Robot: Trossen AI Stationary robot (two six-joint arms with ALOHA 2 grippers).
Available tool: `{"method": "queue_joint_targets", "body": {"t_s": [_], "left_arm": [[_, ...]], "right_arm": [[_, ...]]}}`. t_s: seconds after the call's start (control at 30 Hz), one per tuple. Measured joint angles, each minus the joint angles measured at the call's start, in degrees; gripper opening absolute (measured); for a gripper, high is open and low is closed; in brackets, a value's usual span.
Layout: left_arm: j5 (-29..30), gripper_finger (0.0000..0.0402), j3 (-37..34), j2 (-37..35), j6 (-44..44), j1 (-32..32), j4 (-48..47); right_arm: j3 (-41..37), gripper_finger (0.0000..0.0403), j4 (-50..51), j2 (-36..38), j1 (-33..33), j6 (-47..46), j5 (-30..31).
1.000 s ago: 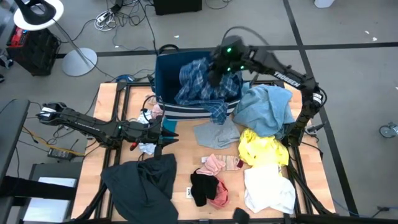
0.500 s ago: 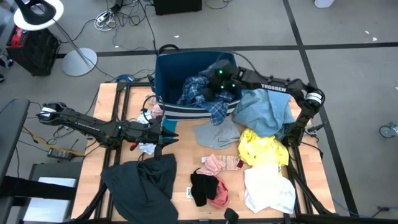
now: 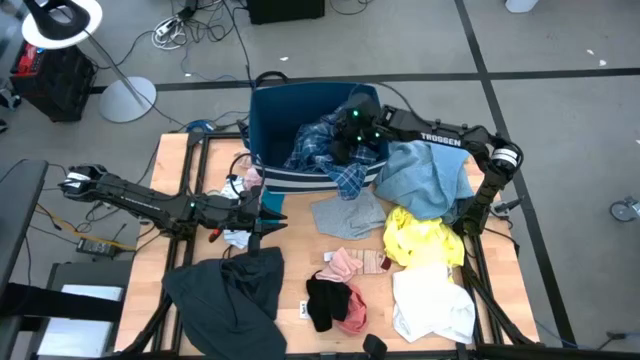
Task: Sort clothes
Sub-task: Put the blue checkered shirt into the blue laundry organizer
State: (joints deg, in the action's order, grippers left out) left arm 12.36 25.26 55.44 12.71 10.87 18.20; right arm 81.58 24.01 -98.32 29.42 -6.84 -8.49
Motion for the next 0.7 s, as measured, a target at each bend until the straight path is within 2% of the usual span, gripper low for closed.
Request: {"method": "queue_joint_targets", "body": {"t_s": [0.17,0.37,0.5,0.7], "left_arm": [[0.0,0.0106,0.0,0.0,0.0,0.0,-0.1],[0.0,0.0106,0.0,0.0,0.0,0.0,-0.2],[0.0,0.0106,0.0,0.0,0.0,0.0,-0.2],[0.0,0.0106,0.0,0.0,0.0,0.0,-0.4]], "right_arm": [[11.8,0.0201,12.8,0.0,-0.1,-0.6,-0.1],[25.1,0.0194,27.0,0.7,-0.5,1.4,0.1],[27.3,0.0184,27.8,4.2,-2.1,2.1,0.7],[27.3,0.0172,32.4,10.4,-9.3,3.3,7.9]]}}
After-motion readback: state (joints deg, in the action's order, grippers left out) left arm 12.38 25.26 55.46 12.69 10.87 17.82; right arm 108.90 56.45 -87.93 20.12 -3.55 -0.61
